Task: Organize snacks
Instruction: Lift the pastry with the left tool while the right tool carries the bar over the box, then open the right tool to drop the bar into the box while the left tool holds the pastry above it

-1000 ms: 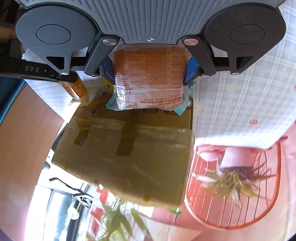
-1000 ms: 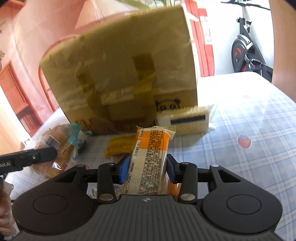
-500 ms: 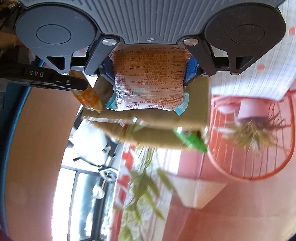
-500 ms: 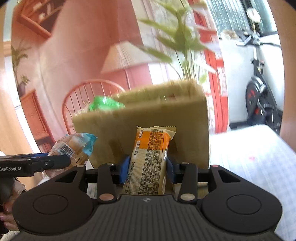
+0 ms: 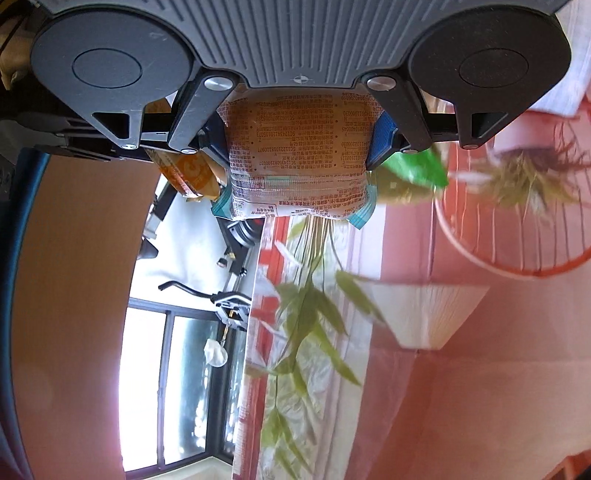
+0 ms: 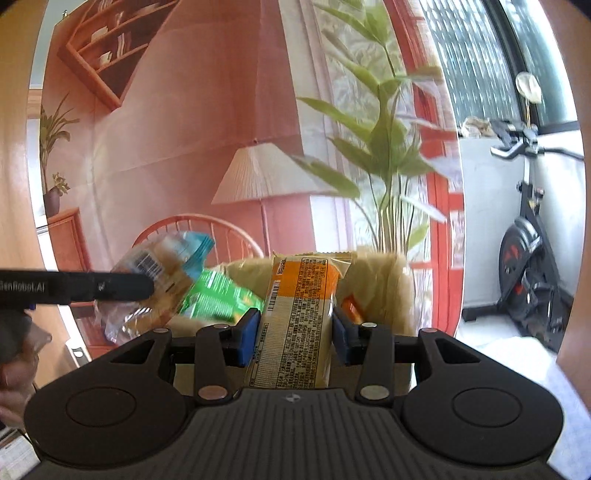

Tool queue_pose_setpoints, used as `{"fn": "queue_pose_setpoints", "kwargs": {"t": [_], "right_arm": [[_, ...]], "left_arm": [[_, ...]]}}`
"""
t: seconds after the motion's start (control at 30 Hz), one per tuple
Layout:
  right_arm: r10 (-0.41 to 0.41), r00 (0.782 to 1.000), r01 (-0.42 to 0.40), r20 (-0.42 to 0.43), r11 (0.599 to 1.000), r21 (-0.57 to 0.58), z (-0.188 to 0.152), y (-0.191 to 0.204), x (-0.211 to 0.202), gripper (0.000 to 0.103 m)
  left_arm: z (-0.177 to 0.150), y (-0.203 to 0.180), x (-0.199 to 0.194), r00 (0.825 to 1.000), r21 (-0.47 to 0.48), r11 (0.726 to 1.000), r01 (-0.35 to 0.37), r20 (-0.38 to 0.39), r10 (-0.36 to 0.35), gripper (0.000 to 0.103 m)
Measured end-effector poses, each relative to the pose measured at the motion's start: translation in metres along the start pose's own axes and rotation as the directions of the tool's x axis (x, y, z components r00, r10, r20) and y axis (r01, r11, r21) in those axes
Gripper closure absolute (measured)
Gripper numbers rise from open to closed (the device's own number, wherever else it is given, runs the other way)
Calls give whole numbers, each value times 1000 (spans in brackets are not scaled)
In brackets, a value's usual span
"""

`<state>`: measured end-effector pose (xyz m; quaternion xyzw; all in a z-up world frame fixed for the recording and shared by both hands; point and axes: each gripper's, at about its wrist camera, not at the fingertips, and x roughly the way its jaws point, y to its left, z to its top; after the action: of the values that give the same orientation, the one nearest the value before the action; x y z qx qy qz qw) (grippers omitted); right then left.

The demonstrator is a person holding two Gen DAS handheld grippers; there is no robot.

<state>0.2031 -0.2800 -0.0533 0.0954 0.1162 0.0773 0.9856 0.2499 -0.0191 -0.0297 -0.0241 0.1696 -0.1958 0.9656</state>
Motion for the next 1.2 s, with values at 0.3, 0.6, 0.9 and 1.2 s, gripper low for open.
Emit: {"fn": "queue_pose_setpoints", "kwargs": {"t": [0.3, 0.6, 0.9, 1.2], "right_arm": [[-32, 998, 34, 45, 999, -26, 28, -18, 59, 59], [-58, 998, 58, -3, 994, -93, 18, -24, 106, 59], [-73, 994, 64, -75, 992, -109, 7, -28, 114, 59], [-71, 995, 62, -70, 990, -129, 8, -24, 103, 44]], "left_arm": [[24, -2, 67, 998, 14, 999, -51, -19, 51, 27], [17, 10, 114, 992, -4, 996, -93, -91, 92, 26], [9, 18, 123, 987, -4, 997, -78, -141, 77, 25], [6, 15, 119, 981, 36, 995, -92, -168, 97, 22]]}}
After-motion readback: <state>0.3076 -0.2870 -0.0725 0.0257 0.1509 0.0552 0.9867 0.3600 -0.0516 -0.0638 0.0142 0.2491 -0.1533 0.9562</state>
